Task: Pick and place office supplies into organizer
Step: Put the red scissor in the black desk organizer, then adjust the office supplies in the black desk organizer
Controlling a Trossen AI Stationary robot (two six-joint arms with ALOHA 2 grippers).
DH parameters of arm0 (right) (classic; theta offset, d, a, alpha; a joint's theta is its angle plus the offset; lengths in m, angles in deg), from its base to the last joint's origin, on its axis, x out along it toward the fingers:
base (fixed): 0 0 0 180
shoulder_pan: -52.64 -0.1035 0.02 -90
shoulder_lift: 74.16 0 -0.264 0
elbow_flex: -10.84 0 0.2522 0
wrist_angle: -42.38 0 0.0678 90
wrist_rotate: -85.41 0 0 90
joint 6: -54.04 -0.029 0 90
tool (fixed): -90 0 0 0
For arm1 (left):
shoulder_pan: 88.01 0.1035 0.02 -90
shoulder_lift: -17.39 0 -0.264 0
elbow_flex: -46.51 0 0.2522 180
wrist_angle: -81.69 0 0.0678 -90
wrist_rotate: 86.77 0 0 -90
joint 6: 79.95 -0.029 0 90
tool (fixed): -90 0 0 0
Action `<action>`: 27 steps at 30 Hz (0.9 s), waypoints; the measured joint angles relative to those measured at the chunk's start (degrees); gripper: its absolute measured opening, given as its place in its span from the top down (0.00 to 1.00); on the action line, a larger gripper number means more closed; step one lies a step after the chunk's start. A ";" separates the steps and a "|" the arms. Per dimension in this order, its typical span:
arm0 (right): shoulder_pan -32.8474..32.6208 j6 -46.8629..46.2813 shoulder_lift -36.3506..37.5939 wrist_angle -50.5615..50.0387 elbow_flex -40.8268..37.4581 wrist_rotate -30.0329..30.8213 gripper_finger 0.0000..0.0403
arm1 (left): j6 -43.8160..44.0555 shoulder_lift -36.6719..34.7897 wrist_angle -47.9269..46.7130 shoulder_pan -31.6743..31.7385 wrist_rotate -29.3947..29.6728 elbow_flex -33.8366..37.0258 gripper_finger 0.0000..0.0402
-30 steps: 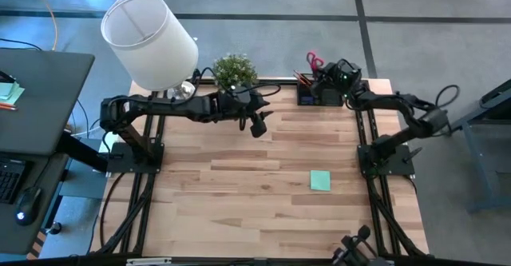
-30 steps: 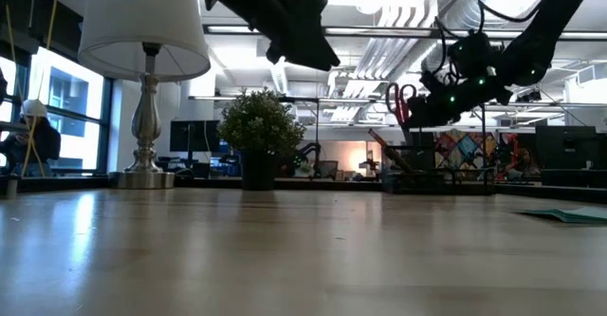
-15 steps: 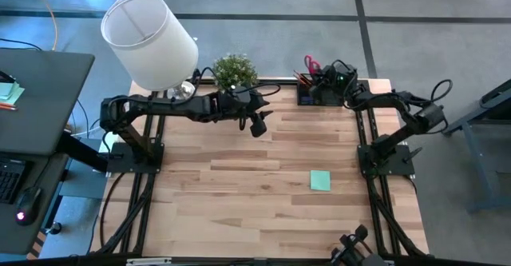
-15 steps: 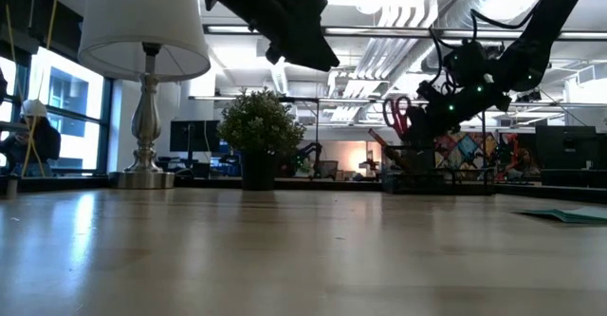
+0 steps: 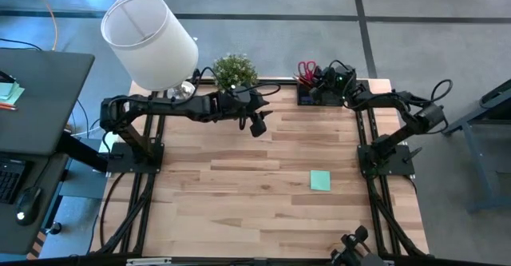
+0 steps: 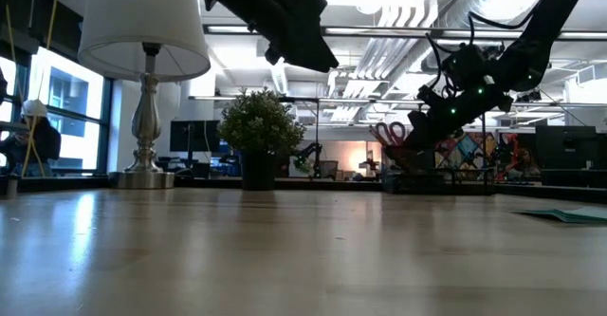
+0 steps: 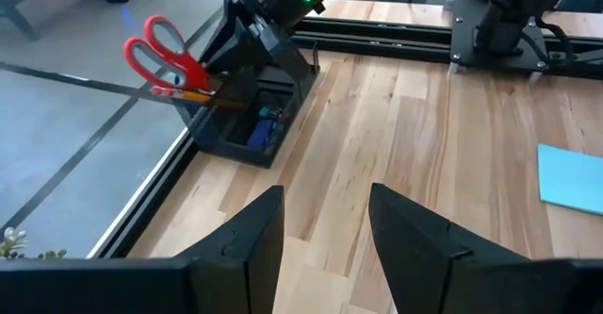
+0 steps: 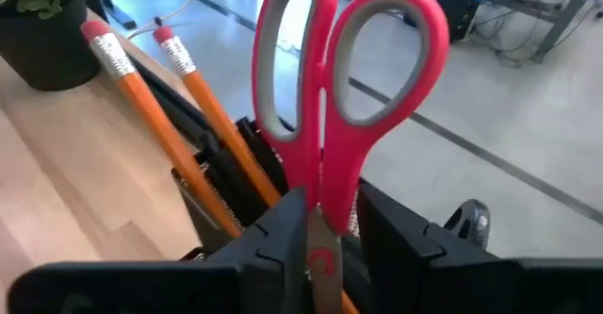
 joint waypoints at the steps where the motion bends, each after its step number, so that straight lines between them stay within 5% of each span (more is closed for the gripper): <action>1: -0.02 0.02 0.00 0.55 0.00 0.72 0.78 | 0.00 0.00 -0.04 0.00 0.00 0.00 0.64; 7: 0.39 0.13 0.00 2.46 0.05 3.09 0.80 | 0.00 0.00 -0.35 0.00 0.00 0.00 0.64; 12: -1.22 -0.01 0.00 4.84 0.26 -6.73 0.82 | -0.03 -0.02 -0.37 0.00 0.00 0.00 0.64; 15: -3.78 0.95 0.00 4.73 0.26 -7.28 0.83 | -0.24 -0.02 -0.44 0.00 0.00 0.00 0.64; 20: -7.61 5.98 0.05 3.80 0.26 0.27 0.76 | -0.28 -0.02 -0.80 0.00 0.00 0.00 0.64; 27: -13.90 6.44 0.09 3.40 0.26 16.02 0.49 | -0.44 -0.02 -1.01 0.00 0.00 0.00 0.64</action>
